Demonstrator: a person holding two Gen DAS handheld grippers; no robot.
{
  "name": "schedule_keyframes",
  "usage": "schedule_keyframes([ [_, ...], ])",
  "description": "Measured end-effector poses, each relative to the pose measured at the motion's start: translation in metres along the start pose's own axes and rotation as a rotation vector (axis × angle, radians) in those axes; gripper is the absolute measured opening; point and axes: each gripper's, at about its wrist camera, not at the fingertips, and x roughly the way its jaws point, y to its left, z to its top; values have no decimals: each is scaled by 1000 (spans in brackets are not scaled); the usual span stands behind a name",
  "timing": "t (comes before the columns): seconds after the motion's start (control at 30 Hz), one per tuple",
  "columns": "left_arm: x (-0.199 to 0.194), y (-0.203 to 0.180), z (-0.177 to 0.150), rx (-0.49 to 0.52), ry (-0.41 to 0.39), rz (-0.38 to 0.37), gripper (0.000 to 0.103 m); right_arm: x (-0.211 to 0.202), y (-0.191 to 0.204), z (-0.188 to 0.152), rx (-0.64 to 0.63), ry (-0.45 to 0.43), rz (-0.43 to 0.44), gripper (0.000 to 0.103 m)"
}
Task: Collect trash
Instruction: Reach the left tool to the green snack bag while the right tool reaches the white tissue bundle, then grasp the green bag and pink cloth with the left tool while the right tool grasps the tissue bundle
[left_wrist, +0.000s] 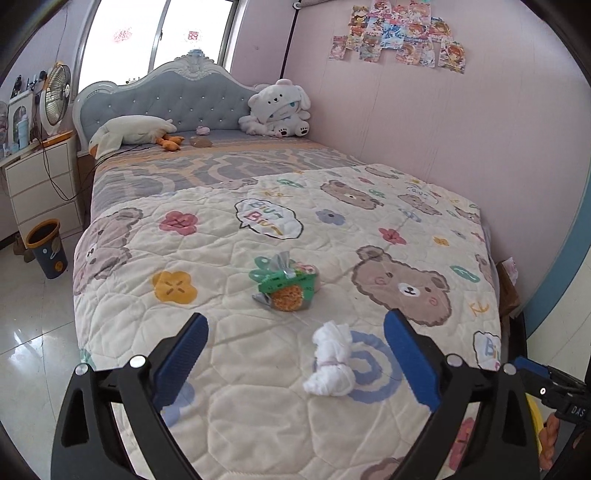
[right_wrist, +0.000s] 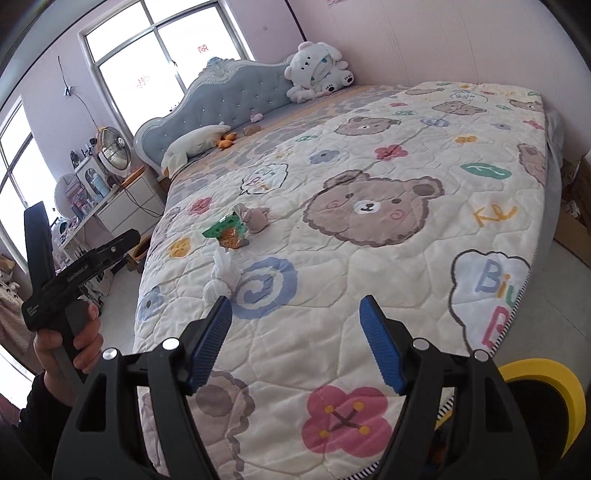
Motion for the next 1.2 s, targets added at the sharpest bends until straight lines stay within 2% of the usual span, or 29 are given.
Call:
schedule_keyframes([
  [0.23,44,17,20,71,41,-1,93,51,36,5,-34,60,50,68],
  [0.5,96,22,35,127,84,-67,93,107,66,7,-55,108,87,68],
  [0.87,159,14,45,158,131,-90,93,156,88,7,-74,122,77,68],
  [1.2,214,8,36,164,225,-137,93,192,92,11,-73,123,52,67],
])
